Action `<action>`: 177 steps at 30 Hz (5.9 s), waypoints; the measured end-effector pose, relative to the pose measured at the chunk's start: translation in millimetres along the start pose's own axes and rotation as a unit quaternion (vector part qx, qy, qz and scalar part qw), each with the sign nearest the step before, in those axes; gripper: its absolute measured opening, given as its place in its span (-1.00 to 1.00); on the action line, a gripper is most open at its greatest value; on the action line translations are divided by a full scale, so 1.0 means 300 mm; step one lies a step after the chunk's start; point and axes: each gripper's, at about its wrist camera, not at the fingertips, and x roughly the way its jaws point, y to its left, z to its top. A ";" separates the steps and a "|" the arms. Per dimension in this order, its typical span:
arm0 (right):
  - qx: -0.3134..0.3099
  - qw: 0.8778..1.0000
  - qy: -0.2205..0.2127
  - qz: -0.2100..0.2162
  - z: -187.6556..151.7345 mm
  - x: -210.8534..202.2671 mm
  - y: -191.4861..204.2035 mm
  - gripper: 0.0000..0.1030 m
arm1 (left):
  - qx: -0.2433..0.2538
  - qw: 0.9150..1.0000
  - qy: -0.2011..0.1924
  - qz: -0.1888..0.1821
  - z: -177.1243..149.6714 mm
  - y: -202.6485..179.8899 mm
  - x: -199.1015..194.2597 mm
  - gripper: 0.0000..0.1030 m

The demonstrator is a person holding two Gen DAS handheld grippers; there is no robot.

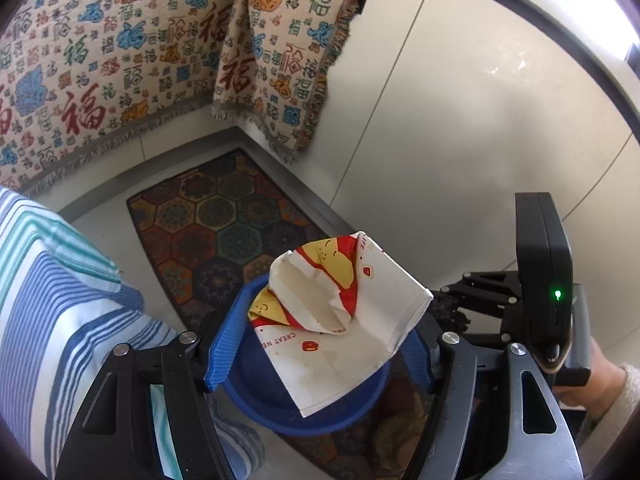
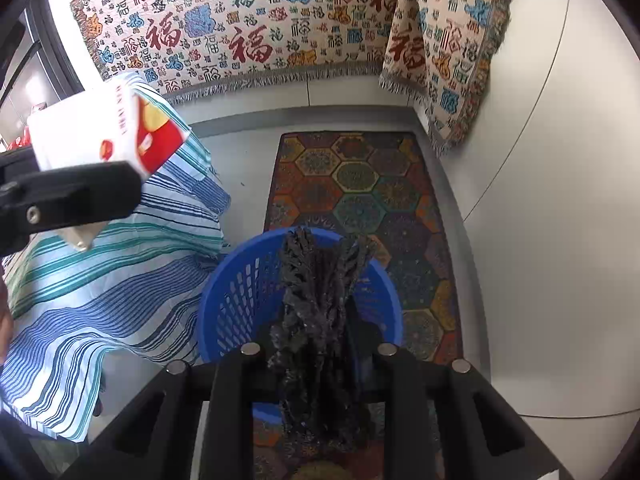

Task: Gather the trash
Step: 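Carry both items to the blue wastebasket and open both tools to drop them, then grasp the orange-and-white snack bag with the left tool while the right tool reaches the red can, then grasp the red Coca-Cola can with the right tool and lift it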

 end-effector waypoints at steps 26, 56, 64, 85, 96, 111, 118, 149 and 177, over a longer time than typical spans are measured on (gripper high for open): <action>0.004 1.000 -0.017 -0.007 -0.004 -0.015 -0.021 0.34 | -0.013 1.000 0.006 -0.002 0.026 0.014 0.085 0.79; -0.121 0.973 -0.161 0.112 0.069 -0.285 0.686 0.34 | -0.149 0.948 -0.097 0.263 -0.658 0.400 -0.850 0.94; -0.175 0.969 -0.108 0.134 0.030 -0.167 1.034 0.34 | -0.204 0.937 -0.078 0.274 -0.743 0.654 -0.819 0.94; -0.214 0.966 -0.096 0.112 0.016 -0.102 1.107 0.55 | -0.184 0.936 -0.077 0.289 -0.630 0.777 -0.744 0.27; -0.219 0.965 -0.086 0.118 0.072 -0.069 1.201 0.55 | -0.219 0.921 -0.068 0.314 -0.818 0.771 -0.894 0.27; -0.175 0.973 -0.083 0.124 0.244 0.014 1.308 0.53 | -0.245 0.909 -0.032 0.336 -0.810 0.857 -0.865 0.99; -0.186 0.971 -0.081 0.123 0.216 -0.007 1.306 0.49 | -0.237 0.911 -0.040 0.334 -0.810 0.852 -0.871 0.84; -0.184 0.972 -0.085 0.117 0.143 -0.066 1.222 -0.51 | -0.222 0.921 -0.084 0.308 -0.821 0.813 -0.904 0.13; -0.033 0.970 -0.084 0.226 0.208 -0.041 1.113 0.05 | -0.219 0.923 -0.069 0.308 -0.812 0.800 -0.880 0.15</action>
